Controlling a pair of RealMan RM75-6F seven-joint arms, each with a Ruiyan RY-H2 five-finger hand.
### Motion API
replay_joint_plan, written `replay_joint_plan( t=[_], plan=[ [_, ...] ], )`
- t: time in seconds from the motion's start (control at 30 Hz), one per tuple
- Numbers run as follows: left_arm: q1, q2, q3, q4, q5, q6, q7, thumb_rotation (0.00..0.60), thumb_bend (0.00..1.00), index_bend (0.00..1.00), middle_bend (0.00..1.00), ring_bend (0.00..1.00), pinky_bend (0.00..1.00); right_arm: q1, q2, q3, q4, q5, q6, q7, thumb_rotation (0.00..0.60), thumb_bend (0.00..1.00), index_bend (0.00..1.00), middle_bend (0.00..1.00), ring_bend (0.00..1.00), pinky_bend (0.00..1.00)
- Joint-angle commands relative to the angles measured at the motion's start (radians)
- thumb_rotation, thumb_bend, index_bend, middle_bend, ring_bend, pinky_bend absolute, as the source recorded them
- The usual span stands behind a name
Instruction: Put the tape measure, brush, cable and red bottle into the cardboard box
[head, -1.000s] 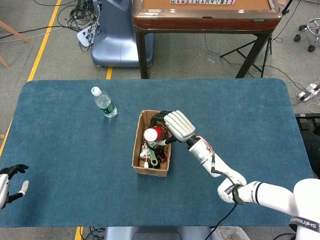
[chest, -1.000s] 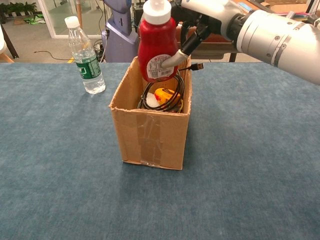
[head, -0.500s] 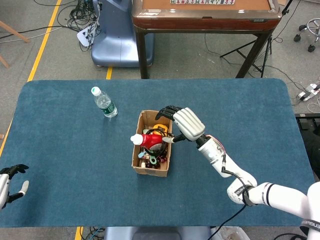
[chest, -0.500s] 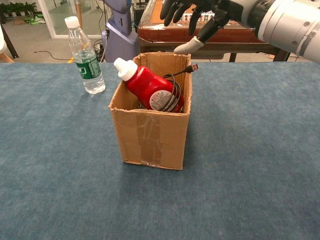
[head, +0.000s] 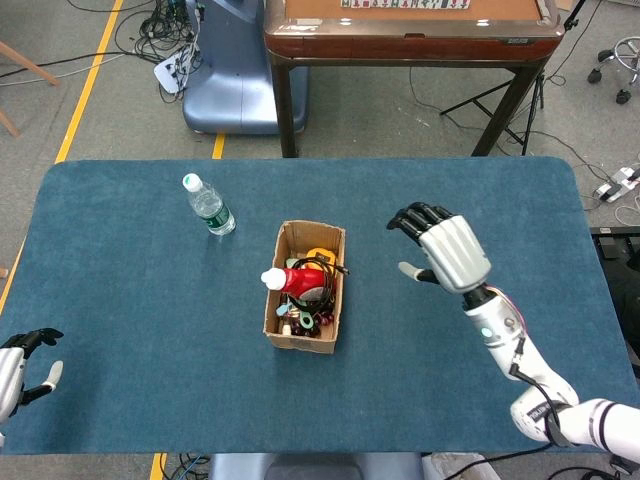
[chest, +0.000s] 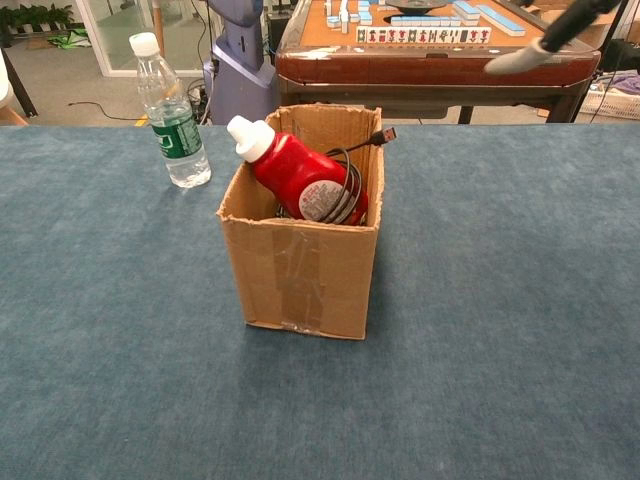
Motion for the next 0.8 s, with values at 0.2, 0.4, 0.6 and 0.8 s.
replay_joint_plan(
  t=[0.2, 0.4, 0.6, 0.8],
  plan=[
    [0.001, -0.033, 0.003, 0.046, 0.097, 0.068, -0.057, 0.600, 0.35, 0.35, 0.41, 0.35, 0.55, -0.185, 0.084, -0.083, -0.033, -0.002, 0.154, -0.139, 0.600, 0.00, 0.36, 0.36, 0.27, 0.46],
    [-0.008, -0.046, 0.003, 0.060, 0.106, 0.063, -0.052, 0.600, 0.35, 0.37, 0.41, 0.35, 0.55, -0.294, 0.115, -0.128, -0.074, 0.069, 0.195, -0.259, 0.600, 0.00, 0.36, 0.37, 0.27, 0.44],
    [-0.016, -0.053, -0.001, 0.069, 0.106, 0.060, -0.054, 0.600, 0.35, 0.37, 0.41, 0.35, 0.55, -0.382, 0.111, -0.165, -0.063, 0.070, 0.242, -0.211, 0.600, 0.00, 0.36, 0.37, 0.27, 0.44],
    [-0.026, -0.061, -0.011, 0.071, 0.114, 0.067, -0.062, 0.600, 0.35, 0.37, 0.41, 0.35, 0.55, -0.472, 0.077, -0.181, -0.031, 0.070, 0.324, -0.187, 0.600, 0.00, 0.36, 0.37, 0.27, 0.44]
  ],
)
